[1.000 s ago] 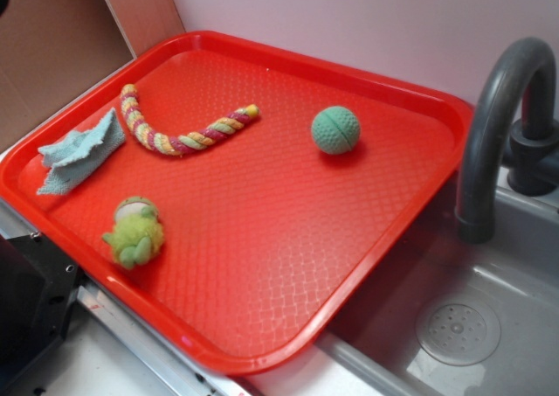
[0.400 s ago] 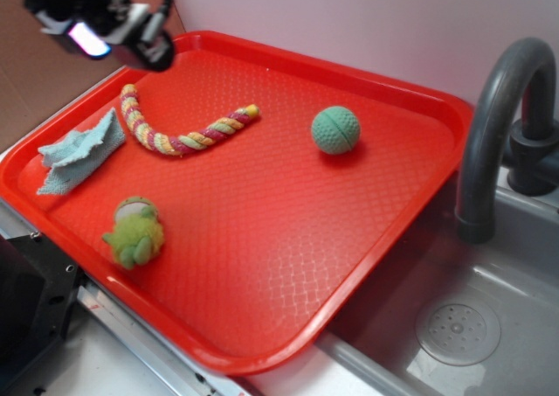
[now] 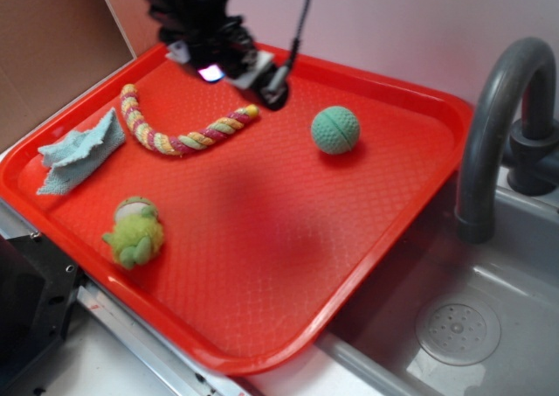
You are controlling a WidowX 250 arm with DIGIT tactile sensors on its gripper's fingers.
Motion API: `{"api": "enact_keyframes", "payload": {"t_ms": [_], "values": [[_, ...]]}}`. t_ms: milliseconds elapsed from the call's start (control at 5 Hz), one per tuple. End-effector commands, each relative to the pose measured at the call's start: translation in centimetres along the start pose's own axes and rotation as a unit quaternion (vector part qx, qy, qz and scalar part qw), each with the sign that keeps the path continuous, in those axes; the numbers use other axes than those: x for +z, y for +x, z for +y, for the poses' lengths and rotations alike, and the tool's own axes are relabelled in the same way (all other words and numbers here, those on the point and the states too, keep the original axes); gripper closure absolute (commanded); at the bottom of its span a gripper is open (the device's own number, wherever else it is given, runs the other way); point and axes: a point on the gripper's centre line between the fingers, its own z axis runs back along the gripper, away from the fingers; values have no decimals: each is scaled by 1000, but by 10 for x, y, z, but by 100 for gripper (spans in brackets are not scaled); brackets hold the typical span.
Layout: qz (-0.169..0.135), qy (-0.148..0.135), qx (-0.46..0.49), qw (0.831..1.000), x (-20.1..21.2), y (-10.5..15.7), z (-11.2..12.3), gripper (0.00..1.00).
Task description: Grab the green ball.
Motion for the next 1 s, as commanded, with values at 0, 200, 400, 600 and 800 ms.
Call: {"api": "enact_keyframes", "payload": {"t_ms": [0, 200, 400, 600, 800], "values": [[-18, -25, -44, 999, -27, 36, -28, 0], [0, -44, -61, 997, -48, 42, -36, 0], [20, -37, -67, 997, -63, 42, -39, 0], [46, -32, -81, 995, -81, 36, -35, 0], [70, -1, -88, 994, -92, 23, -26, 0]]}}
